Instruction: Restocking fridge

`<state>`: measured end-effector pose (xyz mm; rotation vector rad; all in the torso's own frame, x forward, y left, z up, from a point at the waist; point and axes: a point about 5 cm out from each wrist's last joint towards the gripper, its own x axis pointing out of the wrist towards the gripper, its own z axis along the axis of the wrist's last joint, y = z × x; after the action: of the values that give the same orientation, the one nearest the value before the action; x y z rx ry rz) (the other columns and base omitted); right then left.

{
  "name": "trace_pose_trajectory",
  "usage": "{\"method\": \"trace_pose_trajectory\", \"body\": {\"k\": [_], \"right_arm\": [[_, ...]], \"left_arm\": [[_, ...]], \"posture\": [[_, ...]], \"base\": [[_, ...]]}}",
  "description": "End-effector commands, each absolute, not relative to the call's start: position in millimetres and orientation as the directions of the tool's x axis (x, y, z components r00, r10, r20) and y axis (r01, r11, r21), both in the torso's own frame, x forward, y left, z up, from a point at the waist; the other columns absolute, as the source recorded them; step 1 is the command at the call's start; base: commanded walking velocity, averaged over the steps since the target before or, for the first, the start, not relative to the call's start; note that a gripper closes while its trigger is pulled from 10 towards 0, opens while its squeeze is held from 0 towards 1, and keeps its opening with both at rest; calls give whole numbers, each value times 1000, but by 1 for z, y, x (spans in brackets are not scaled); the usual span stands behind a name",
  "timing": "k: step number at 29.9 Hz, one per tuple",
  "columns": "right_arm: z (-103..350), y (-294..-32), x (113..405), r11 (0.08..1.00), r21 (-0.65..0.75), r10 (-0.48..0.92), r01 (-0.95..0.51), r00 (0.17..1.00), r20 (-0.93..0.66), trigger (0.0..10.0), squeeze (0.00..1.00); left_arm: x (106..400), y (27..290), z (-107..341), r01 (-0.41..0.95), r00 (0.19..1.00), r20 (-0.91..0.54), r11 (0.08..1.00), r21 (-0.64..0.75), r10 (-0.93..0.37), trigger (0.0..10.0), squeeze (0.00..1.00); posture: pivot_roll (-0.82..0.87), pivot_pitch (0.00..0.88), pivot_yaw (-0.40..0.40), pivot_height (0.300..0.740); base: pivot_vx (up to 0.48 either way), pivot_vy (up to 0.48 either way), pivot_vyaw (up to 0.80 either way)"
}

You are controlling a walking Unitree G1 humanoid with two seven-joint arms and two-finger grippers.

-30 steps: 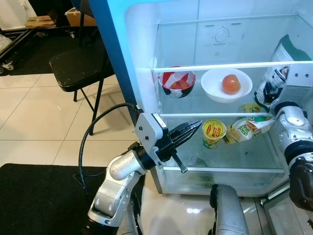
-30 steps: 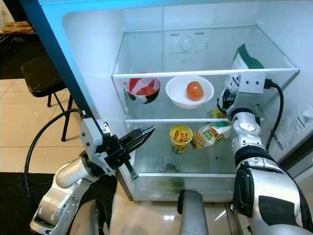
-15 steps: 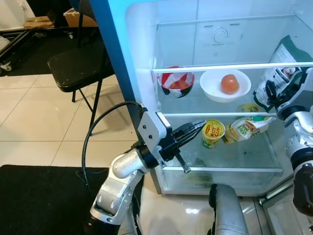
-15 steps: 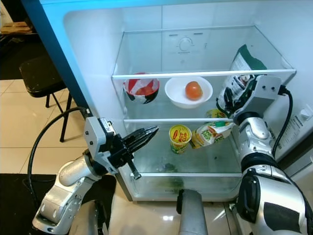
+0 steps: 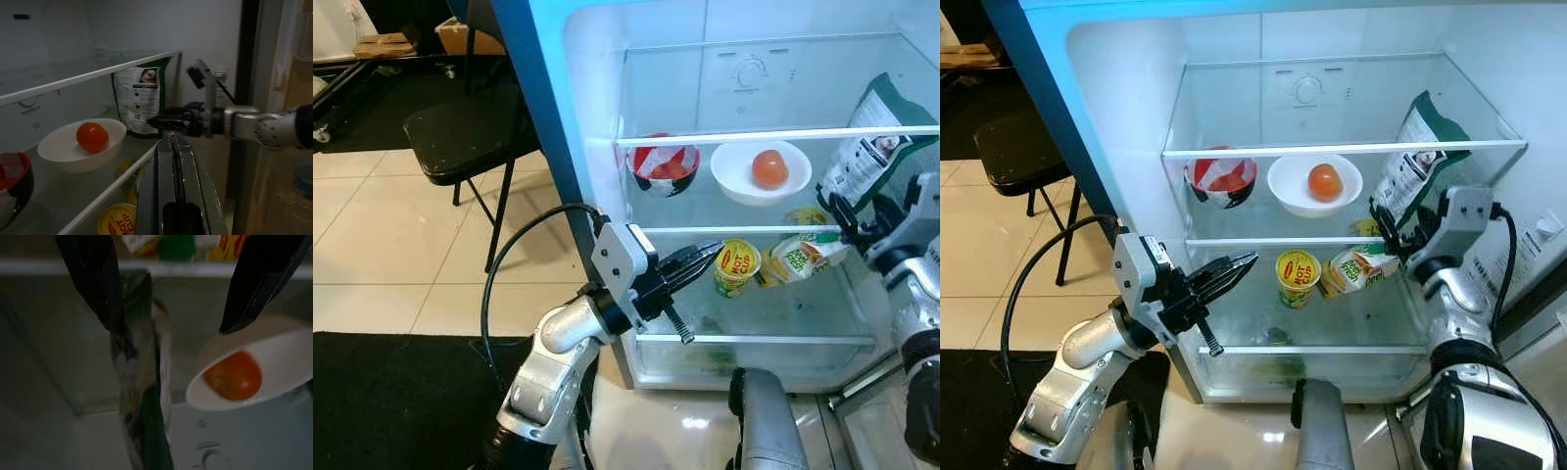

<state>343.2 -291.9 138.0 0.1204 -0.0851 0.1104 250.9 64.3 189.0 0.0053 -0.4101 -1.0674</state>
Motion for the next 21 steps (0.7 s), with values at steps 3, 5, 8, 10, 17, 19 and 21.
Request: {"method": "trace_pose_trajectory", "body": {"k": [3, 5, 8, 10, 17, 19, 21], "right_arm": [[127, -296, 333, 978, 108, 173, -177, 984, 50, 10000, 0], [116, -303, 323, 978, 113, 175, -175, 984, 7, 10000, 0], [109, -304, 317, 973, 126, 197, -193, 980, -18, 10000, 0], [101, -301, 313, 965, 125, 236, -229, 971, -43, 10000, 0], [47, -262, 293, 922, 140, 386, -361, 884, -262, 10000, 0], [30, -244, 289, 928, 71, 368, -367, 864, -345, 10000, 0], [21, -228, 287, 925, 41, 366, -377, 861, -354, 10000, 0]], "left_arm": [[252, 64, 189, 842, 417, 337, 498, 207, -844, 10000, 0], [254, 65, 189, 836, 424, 344, 508, 206, -838, 10000, 0], [255, 65, 187, 835, 428, 346, 512, 202, -835, 10000, 0], [254, 65, 185, 836, 431, 345, 513, 195, -834, 10000, 0], [254, 72, 154, 836, 504, 309, 546, 63, -807, 10000, 0], [251, 77, 136, 827, 538, 267, 563, 20, -800, 10000, 0], [246, 83, 120, 816, 565, 227, 577, -17, -793, 10000, 0]], "posture": [[-35, 58, 0, 410], [-46, 54, -9, 410], [-56, 47, -11, 410], [-62, 39, -13, 410], [-69, 0, -31, 410], [-67, 0, -33, 410], [-65, 0, -33, 410]], "base": [[0, 0, 0], [0, 0, 0], [0, 0, 0], [0, 0, 0], [0, 0, 0], [0, 0, 0], [0, 0, 0]]}}
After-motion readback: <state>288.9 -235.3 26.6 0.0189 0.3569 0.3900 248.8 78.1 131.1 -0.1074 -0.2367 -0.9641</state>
